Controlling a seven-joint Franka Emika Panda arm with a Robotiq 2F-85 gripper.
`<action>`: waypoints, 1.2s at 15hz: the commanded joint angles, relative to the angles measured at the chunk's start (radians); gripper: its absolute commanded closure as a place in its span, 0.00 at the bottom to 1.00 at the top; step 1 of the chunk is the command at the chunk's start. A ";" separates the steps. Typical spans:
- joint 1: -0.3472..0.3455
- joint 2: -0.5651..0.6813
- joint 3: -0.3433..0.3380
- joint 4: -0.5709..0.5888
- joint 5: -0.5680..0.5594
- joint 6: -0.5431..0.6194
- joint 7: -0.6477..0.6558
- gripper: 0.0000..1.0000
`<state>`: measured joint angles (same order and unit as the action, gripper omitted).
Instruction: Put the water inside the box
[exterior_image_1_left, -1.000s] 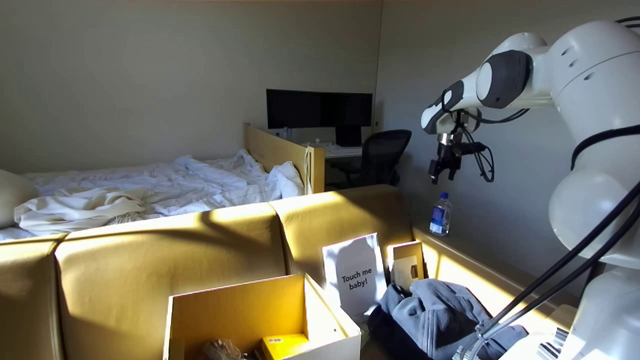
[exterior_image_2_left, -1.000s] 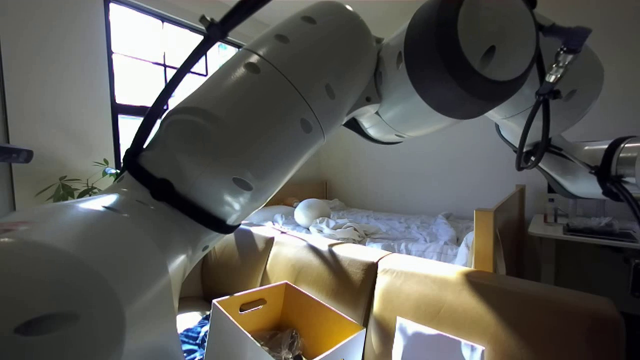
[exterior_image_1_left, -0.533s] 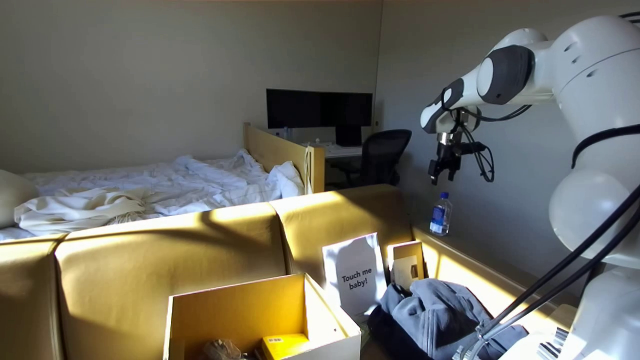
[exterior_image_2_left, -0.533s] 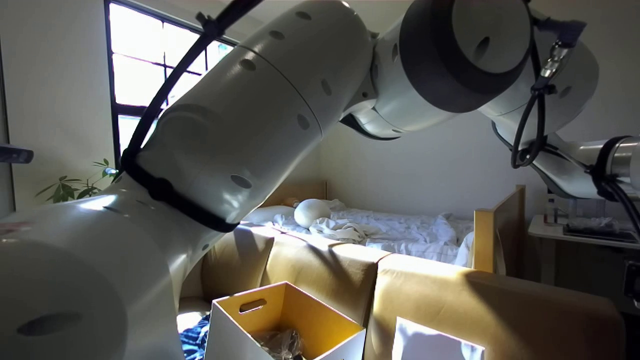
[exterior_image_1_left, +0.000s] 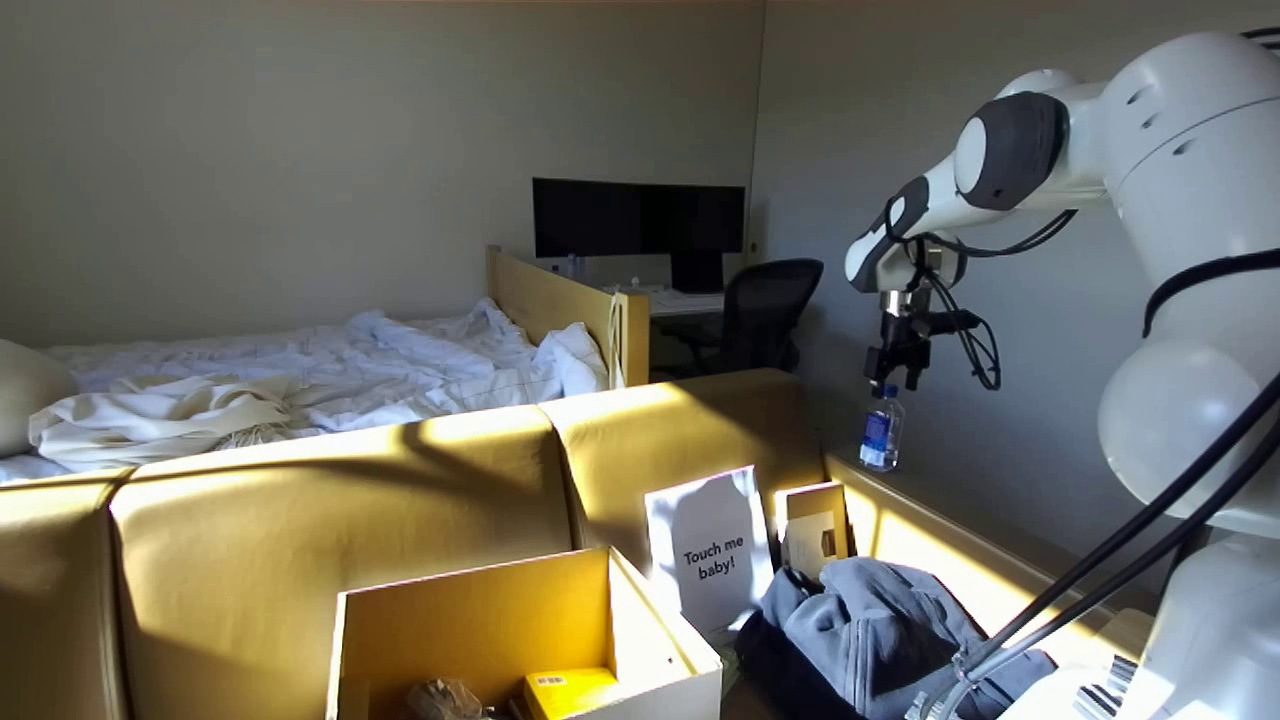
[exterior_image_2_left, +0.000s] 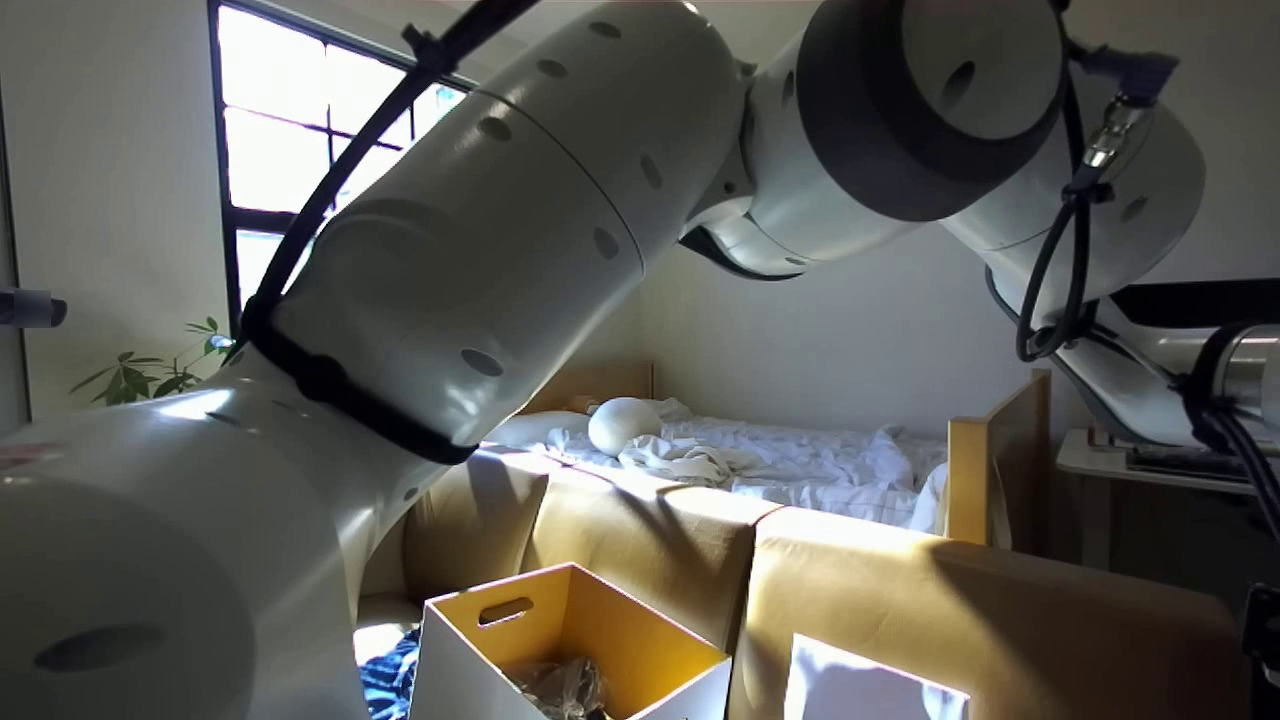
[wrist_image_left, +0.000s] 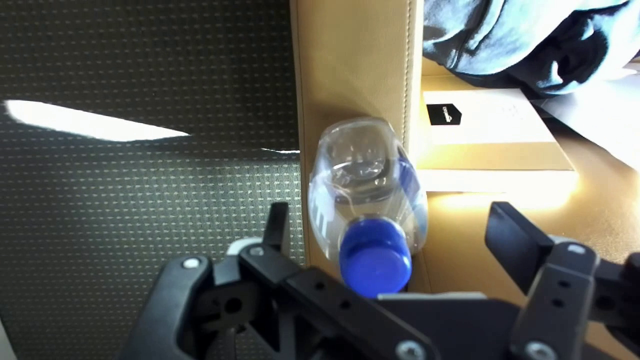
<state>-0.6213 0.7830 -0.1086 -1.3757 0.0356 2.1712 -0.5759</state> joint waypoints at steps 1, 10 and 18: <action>0.021 -0.026 -0.028 -0.084 -0.015 0.127 0.059 0.25; 0.021 -0.034 -0.011 -0.110 -0.007 0.225 0.075 0.80; 0.025 -0.128 -0.006 -0.110 -0.002 0.279 0.024 0.87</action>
<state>-0.5949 0.7606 -0.1241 -1.4384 0.0322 2.4013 -0.5172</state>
